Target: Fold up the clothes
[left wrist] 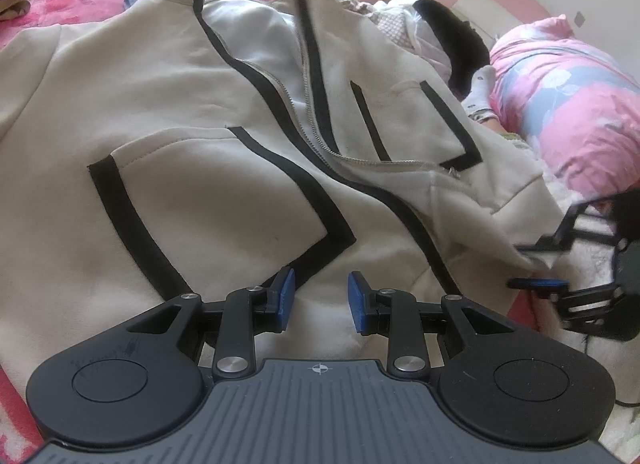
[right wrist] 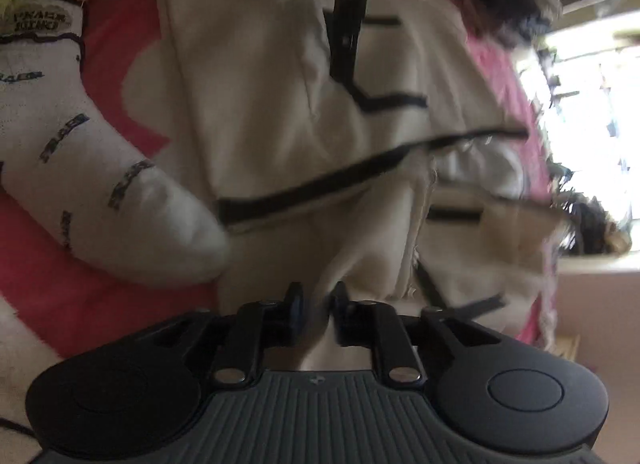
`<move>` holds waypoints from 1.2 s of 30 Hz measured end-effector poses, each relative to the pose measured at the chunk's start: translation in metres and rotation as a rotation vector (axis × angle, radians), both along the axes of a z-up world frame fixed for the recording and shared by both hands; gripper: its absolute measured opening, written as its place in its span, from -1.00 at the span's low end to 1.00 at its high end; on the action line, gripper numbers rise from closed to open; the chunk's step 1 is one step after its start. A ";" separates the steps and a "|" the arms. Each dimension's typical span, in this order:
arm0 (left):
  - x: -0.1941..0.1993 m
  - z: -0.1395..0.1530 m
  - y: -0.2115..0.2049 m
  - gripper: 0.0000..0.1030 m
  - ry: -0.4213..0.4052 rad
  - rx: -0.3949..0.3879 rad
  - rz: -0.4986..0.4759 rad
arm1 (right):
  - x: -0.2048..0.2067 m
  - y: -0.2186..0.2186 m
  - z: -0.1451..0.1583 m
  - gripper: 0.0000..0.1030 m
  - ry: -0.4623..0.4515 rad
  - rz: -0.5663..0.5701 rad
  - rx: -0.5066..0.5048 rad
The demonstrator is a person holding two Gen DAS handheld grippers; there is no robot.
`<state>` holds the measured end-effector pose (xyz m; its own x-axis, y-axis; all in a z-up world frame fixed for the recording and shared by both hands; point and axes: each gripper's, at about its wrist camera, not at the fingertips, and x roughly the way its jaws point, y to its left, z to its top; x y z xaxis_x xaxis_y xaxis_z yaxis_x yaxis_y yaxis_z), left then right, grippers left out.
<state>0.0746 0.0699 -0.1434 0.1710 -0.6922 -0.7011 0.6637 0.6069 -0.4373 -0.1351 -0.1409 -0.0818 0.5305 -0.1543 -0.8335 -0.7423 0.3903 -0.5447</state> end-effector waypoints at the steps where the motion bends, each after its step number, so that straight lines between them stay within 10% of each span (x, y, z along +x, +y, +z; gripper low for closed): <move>1: 0.000 0.000 0.000 -0.44 0.002 -0.001 -0.001 | 0.002 -0.002 0.009 -0.40 0.002 -0.030 0.038; 10: -0.002 0.001 0.001 -0.44 0.007 -0.002 -0.009 | 0.040 -0.060 0.085 0.04 0.006 -0.589 0.671; 15: -0.004 0.002 0.000 -0.44 0.001 0.003 -0.013 | 0.097 -0.122 0.044 0.05 0.192 -1.090 1.031; 19: -0.002 0.000 -0.001 -0.44 0.004 -0.001 -0.018 | 0.114 -0.137 0.012 0.00 0.261 -1.201 1.131; 23: -0.001 -0.001 0.000 -0.44 0.012 -0.013 -0.023 | 0.114 -0.129 0.010 -0.65 0.253 -1.154 1.148; 27: 0.001 -0.002 0.002 -0.44 0.023 -0.022 -0.023 | 0.103 -0.108 0.039 -0.86 0.130 -0.947 1.110; 32: 0.001 -0.001 0.001 -0.44 0.021 -0.020 -0.026 | 0.072 -0.030 0.067 -0.93 0.104 -0.374 0.813; 36: 0.000 0.000 0.001 -0.44 0.014 -0.018 -0.030 | 0.056 0.003 0.040 -0.94 0.190 -0.182 0.559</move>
<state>0.0744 0.0708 -0.1432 0.1401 -0.7091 -0.6910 0.6752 0.5789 -0.4571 -0.0788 -0.1383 -0.0423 0.3712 0.2590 -0.8917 -0.7011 0.7078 -0.0863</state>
